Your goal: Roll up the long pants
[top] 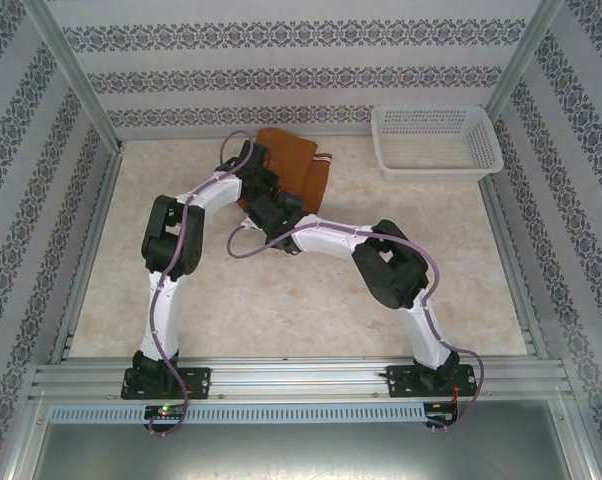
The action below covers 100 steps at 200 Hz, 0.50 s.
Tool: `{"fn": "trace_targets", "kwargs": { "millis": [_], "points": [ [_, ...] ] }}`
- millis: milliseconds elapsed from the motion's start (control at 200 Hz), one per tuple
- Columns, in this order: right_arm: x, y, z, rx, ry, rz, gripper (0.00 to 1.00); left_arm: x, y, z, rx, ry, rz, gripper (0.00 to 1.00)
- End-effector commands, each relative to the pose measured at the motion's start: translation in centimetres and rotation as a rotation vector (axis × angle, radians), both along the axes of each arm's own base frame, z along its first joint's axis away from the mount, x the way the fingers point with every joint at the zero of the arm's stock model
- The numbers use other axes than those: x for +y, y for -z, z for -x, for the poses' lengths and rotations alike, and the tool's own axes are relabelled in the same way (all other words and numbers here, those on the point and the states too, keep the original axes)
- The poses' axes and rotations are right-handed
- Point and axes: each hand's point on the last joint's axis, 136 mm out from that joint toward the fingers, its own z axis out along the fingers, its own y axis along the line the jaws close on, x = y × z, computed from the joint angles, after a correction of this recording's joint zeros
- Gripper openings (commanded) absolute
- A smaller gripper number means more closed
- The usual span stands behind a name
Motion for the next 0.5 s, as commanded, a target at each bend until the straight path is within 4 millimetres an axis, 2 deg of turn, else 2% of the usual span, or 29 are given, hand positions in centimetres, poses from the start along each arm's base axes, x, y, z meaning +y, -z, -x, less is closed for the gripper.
{"fn": "trace_targets", "kwargs": {
  "millis": [0, 35, 105, 145, 210, 230, 250, 290, 315, 325, 335, 340, 345, 360, 430, 495],
  "points": [
    [-0.3, 1.1, -3.1, -0.033, 0.009, 0.033, 0.92, 0.0, 3.8, 4.5, 0.176, 0.05, 0.004, 0.0],
    [-0.7, 2.0, -3.3, -0.004, 0.022, 0.032, 0.89, 0.0, 3.8, 4.6, 0.173, 0.051, 0.011, 0.0],
    [-1.8, 3.5, -3.6, 0.06, 0.061, 0.024, 0.77, -0.3, 3.7, 4.9, 0.171, 0.061, 0.029, 0.0],
    [-2.2, 4.0, -3.5, 0.107, 0.077, 0.005, 0.64, -0.5, 3.5, 4.9, 0.159, 0.07, 0.042, 0.0],
    [-2.8, 4.4, -3.2, 0.165, 0.101, -0.035, 0.36, -0.8, 3.1, 4.7, 0.133, 0.077, 0.061, 0.0],
    [-3.0, 4.4, -3.1, 0.179, 0.108, -0.045, 0.28, -0.8, 2.8, 4.5, 0.119, 0.078, 0.07, 0.03],
    [-3.2, 4.5, -3.1, 0.189, 0.115, -0.052, 0.22, -1.1, 2.6, 4.3, 0.102, 0.083, 0.081, 0.08],
    [-3.5, 4.5, -2.9, 0.209, 0.126, -0.061, 0.11, -1.4, 1.7, 3.6, 0.053, 0.091, 0.11, 0.29],
    [-3.7, 4.5, -2.8, 0.22, 0.134, -0.067, 0.0, -1.7, 1.0, 3.0, 0.019, 0.096, 0.13, 0.5],
    [-3.8, 4.4, -2.8, 0.222, 0.138, -0.069, 0.0, -1.8, 0.7, 2.7, 0.005, 0.099, 0.137, 0.6],
    [-3.8, 4.4, -2.7, 0.223, 0.141, -0.073, 0.0, -2.0, 0.4, 2.5, -0.009, 0.103, 0.145, 0.76],
    [-3.9, 4.4, -2.7, 0.224, 0.142, -0.074, 0.0, -2.0, 0.3, 2.4, -0.014, 0.104, 0.149, 0.79],
    [-3.9, 4.3, -2.7, 0.225, 0.142, -0.076, 0.0, -2.0, 0.1, 2.2, -0.022, 0.106, 0.154, 0.87],
    [-3.9, 4.3, -2.6, 0.229, 0.143, -0.08, 0.0, -2.1, -0.4, 1.8, -0.044, 0.111, 0.166, 0.98],
    [-4.1, 3.9, -2.1, 0.251, 0.159, -0.11, 0.0, -2.0, -3.0, -0.2, -0.135, 0.124, 0.199, 1.0],
    [-4.1, 3.3, -1.6, 0.268, 0.173, -0.143, 0.0, -0.8, -5.4, -2.1, -0.195, 0.12, 0.191, 1.0]
  ]
}}
